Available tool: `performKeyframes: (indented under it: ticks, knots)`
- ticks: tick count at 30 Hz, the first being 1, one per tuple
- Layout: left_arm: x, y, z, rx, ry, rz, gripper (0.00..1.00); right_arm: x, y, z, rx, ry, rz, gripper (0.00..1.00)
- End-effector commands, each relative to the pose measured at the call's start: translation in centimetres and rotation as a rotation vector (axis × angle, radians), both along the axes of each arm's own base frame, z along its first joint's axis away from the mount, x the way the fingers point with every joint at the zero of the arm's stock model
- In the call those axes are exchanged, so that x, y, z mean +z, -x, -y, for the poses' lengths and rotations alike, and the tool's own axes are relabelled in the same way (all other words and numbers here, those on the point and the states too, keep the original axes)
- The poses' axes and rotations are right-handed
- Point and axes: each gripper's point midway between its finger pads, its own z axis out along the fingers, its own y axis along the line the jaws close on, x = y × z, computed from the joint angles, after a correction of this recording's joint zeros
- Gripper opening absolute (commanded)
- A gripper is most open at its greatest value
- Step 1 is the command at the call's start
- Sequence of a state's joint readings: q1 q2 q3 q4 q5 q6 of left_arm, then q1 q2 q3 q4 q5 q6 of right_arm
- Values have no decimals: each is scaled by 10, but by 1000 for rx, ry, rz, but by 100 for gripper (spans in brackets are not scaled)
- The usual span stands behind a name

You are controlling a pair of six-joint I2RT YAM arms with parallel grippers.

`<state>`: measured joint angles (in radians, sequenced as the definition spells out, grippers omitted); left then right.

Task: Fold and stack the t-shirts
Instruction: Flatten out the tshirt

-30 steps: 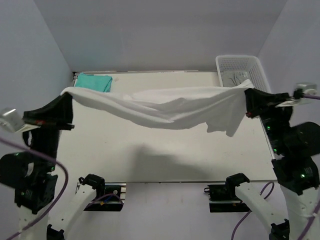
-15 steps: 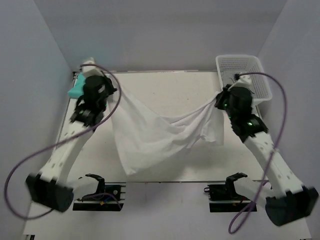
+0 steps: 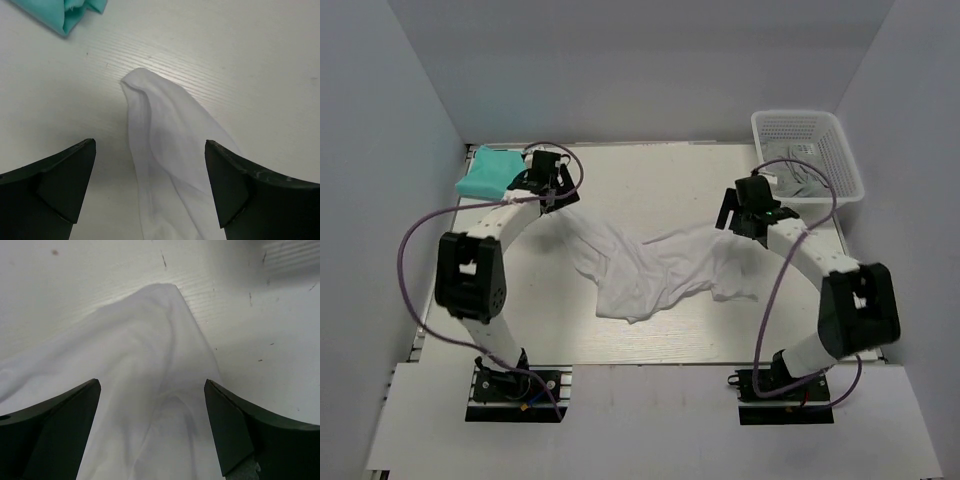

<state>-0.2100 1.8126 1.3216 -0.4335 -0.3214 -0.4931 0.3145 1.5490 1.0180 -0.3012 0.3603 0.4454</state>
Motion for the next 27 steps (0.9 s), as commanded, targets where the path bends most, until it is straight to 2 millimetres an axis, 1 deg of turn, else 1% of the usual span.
performKeyframes:
  ticks: [1,2,3,4,5,6,7,8,9,10,11,12,13,14,15,16,18,19,20,23,24,26,27]
  knots:
    - [83,10,25,-111,84,192,100,47,4,-2,-2,-74,149,90]
    - [81,21,27,-137,93,166,100,46,9,1,-4,-72,139,90]
    - [78,29,43,-199,144,144,100,55,14,1,-16,-95,162,90]
    - [87,37,47,-215,174,161,100,54,18,1,-30,-107,157,90]
    - [72,52,47,-230,185,118,100,51,25,3,-36,-106,136,90]
    - [68,64,60,-273,235,98,100,56,28,5,-60,-125,148,90]
    - [64,76,66,-288,259,84,100,53,36,6,-75,-139,144,90]
    - [52,97,63,-289,274,57,100,51,39,7,-85,-145,140,90]
    - [49,110,75,-341,311,44,100,47,46,7,-107,-174,136,90]
    - [42,124,80,-367,322,19,100,44,52,8,-113,-186,141,90]
    - [24,144,82,-357,345,-40,100,45,55,9,-121,-194,146,90]
    - [27,160,90,-392,381,-45,100,37,60,10,-129,-197,134,90]
    - [22,176,99,-415,407,-74,100,36,62,11,-137,-203,134,90]
    - [11,202,109,-441,487,-126,100,31,66,12,-140,-203,124,90]
    - [0,214,114,-451,516,-166,100,30,67,13,-151,-208,124,90]
    - [-11,233,119,-476,545,-192,100,30,69,12,-149,-214,121,90]
    - [-18,254,127,-497,589,-241,100,26,70,12,-157,-219,118,90]
    - [-29,270,130,-514,597,-279,100,27,71,11,-152,-223,119,90]
    - [-35,279,131,-526,601,-306,100,26,72,12,-156,-222,118,90]
    - [-50,292,136,-540,601,-351,100,21,75,13,-164,-222,108,90]
    - [-59,293,137,-533,583,-380,100,21,77,15,-166,-222,110,90]
    - [-62,287,142,-542,557,-378,100,18,79,17,-184,-218,110,90]
    - [-65,284,141,-538,537,-380,100,16,82,20,-191,-211,112,90]
